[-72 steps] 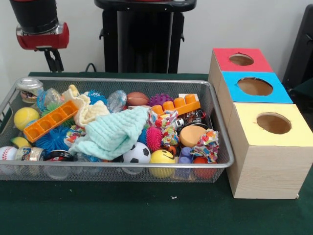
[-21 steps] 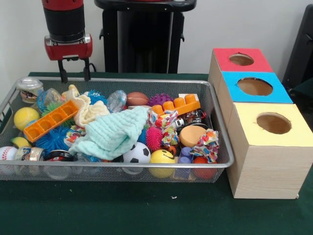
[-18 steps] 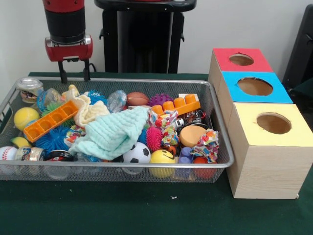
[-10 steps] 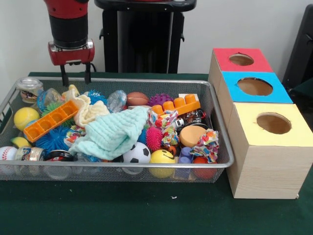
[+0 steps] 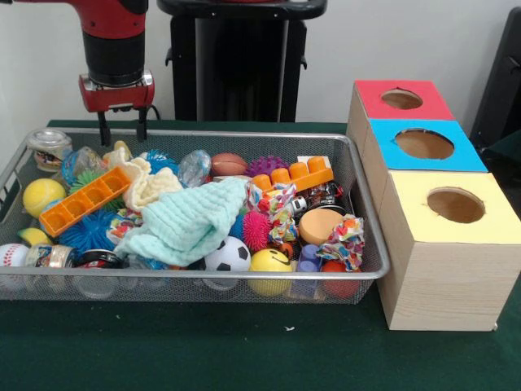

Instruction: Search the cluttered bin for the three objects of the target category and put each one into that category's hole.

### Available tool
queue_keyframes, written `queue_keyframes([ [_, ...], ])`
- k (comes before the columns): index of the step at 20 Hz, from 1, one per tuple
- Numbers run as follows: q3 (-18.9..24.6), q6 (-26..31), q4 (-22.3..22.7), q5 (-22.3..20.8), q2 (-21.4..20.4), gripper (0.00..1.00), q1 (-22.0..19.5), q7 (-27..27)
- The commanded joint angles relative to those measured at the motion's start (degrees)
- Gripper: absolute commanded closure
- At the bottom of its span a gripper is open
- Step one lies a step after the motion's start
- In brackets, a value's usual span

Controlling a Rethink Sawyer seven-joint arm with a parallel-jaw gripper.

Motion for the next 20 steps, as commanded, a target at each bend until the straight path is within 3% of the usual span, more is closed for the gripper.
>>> queue_keyframes([
  [1,-0.8,-3.0,-4.5,-5.5,2.7,0.00,0.4,-6.9],
  [7,-0.1,-3.2,-5.0,-6.2,3.9,0.00,-0.8,-8.1],
  [14,-0.3,-5.9,-5.4,-5.7,6.3,0.00,-1.9,-4.8],
  [20,-1.8,-7.8,-6.2,-8.4,7.5,0.00,-0.8,-4.4],
])
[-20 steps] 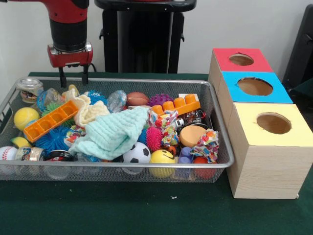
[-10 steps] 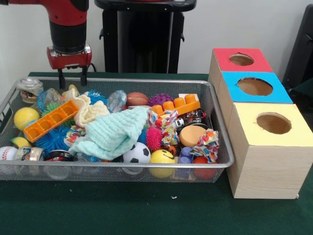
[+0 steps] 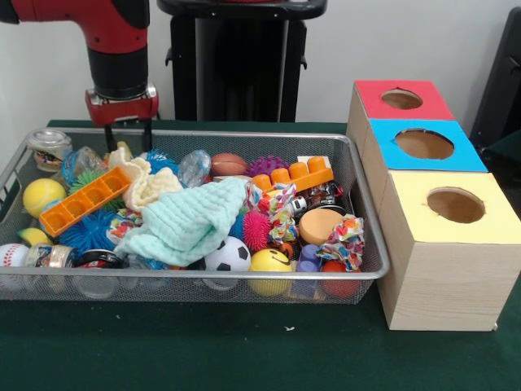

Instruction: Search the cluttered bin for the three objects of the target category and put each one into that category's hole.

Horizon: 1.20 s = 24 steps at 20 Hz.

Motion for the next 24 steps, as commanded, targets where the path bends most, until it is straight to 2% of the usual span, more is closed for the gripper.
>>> queue_keyframes([
  [1,-1.7,-4.3,-5.9,-6.3,3.5,0.00,0.5,-4.7],
  [13,-2.2,-2.8,-6.8,-9.6,3.4,0.00,1.7,-8.7],
  [24,-2.5,-3.6,-7.5,-12.1,3.0,0.00,2.6,-7.6],
])
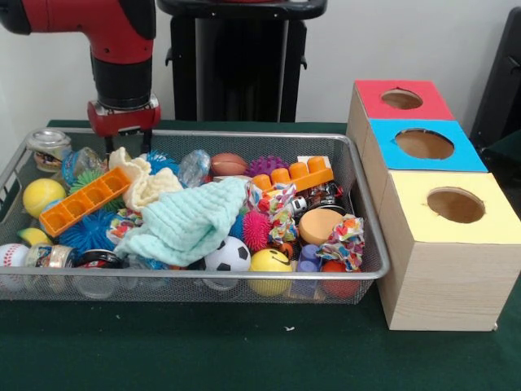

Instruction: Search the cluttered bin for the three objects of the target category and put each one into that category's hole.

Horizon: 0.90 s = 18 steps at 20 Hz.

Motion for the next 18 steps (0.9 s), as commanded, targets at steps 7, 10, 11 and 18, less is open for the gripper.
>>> queue_keyframes([
  [7,-0.9,-1.5,-6.4,-2.8,2.3,1.00,-0.8,-6.8],
  [10,0.7,-1.8,-5.8,-1.1,2.5,1.00,-2.2,-8.4],
  [11,0.7,-1.4,-5.6,-1.2,2.4,1.00,-2.2,-8.9],
  [18,3.6,3.0,-2.5,5.5,-0.8,1.00,-4.3,-11.8],
])
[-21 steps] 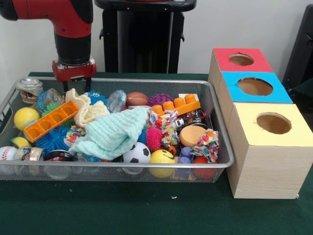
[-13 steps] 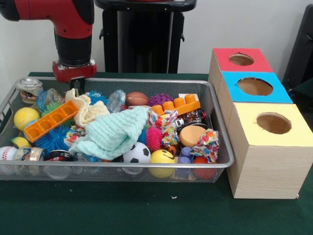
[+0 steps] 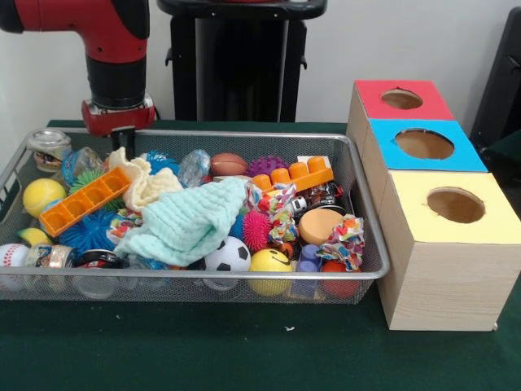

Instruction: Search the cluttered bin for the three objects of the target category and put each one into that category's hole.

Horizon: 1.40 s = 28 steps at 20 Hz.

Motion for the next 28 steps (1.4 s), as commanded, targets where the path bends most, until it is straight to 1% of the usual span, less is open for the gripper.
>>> queue_keyframes([
  [1,4.9,4.4,-1.1,7.6,-1.6,1.00,-4.2,-12.4],
  [2,6.1,5.7,-0.2,10.2,-2.4,1.00,-5.1,-12.7],
  [4,7.6,7.8,1.0,14.0,-3.9,1.00,-5.9,-13.1],
  [7,8.9,9.7,2.4,17.2,-6.3,1.00,-6.2,-13.3],
  [13,10.0,10.8,3.3,18.5,-8.8,1.00,-6.2,-14.4],
  [16,11.0,12.0,3.8,20.2,-9.9,1.00,-6.8,-14.6],
  [20,13.2,13.7,5.0,24.8,-11.1,1.00,-8.2,-13.1],
  [24,14.9,15.5,6.2,30.1,-10.9,1.00,-9.4,-10.5],
  [28,17.3,15.9,7.4,35.4,-10.7,1.00,-10.4,-8.0],
])
